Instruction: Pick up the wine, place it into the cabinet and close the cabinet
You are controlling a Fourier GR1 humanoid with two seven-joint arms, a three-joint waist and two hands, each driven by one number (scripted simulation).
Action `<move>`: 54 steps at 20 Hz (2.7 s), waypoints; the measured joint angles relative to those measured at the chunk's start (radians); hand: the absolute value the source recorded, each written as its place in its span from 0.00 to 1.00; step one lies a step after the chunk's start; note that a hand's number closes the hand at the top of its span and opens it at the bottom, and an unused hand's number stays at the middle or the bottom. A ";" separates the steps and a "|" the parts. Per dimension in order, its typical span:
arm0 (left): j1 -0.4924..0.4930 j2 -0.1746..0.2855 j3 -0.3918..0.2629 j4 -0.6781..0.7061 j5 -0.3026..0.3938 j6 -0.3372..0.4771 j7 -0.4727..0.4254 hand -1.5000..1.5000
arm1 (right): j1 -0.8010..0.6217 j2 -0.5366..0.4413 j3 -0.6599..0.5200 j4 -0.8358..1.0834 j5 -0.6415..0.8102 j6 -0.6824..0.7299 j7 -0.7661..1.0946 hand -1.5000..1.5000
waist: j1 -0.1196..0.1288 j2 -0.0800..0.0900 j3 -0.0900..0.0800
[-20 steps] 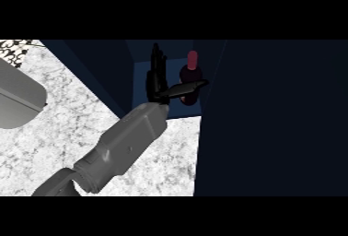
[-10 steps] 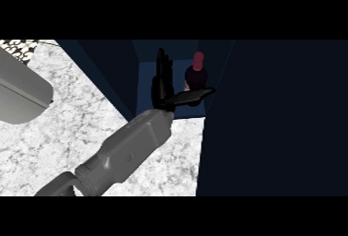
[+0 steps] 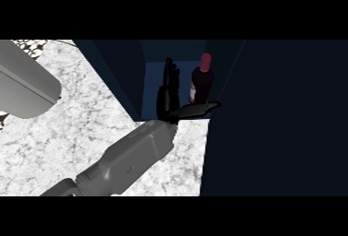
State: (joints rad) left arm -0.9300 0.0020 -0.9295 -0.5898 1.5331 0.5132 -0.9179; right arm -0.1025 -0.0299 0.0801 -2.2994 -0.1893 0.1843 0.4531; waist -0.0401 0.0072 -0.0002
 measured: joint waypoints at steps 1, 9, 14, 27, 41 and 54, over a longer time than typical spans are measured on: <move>0.007 0.000 -0.004 -0.015 -0.004 0.005 -0.004 0.00 | -0.002 -0.002 -0.002 -0.005 -0.004 -0.002 0.009 0.00 | 0.003 -0.001 0.000; 0.106 0.018 0.022 -0.114 -0.116 0.022 -0.013 0.00 | 0.005 0.004 0.005 -0.022 0.026 -0.026 0.021 0.00 | 0.032 -0.007 0.000; 0.196 0.027 0.042 -0.194 -0.212 0.025 -0.016 0.00 | 0.011 -0.002 0.004 -0.046 0.026 -0.031 0.040 0.00 | 0.037 -0.008 0.000; 0.425 0.248 0.005 -0.659 -0.427 0.043 0.104 0.00 | 0.051 -0.024 -0.024 -0.089 0.027 -0.018 0.033 0.00 | 0.045 -0.011 0.001; 0.697 0.641 0.057 -1.138 -0.496 -0.093 0.189 1.00 | 0.066 -0.126 0.026 -0.095 -0.075 0.159 0.068 1.00 | 0.049 -0.012 0.000; 1.008 0.919 0.234 -1.314 -0.436 -0.271 0.111 0.00 | 0.085 -0.013 0.415 -0.102 -0.076 0.120 0.170 1.00 | 0.056 -0.015 -0.001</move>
State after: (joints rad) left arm 0.0775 0.9210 -0.6960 -1.9039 1.0968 0.2421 -0.8073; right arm -0.0177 -0.0428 0.4950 -2.4009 -0.2652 0.3040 0.6236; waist 0.0155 -0.0081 -0.0011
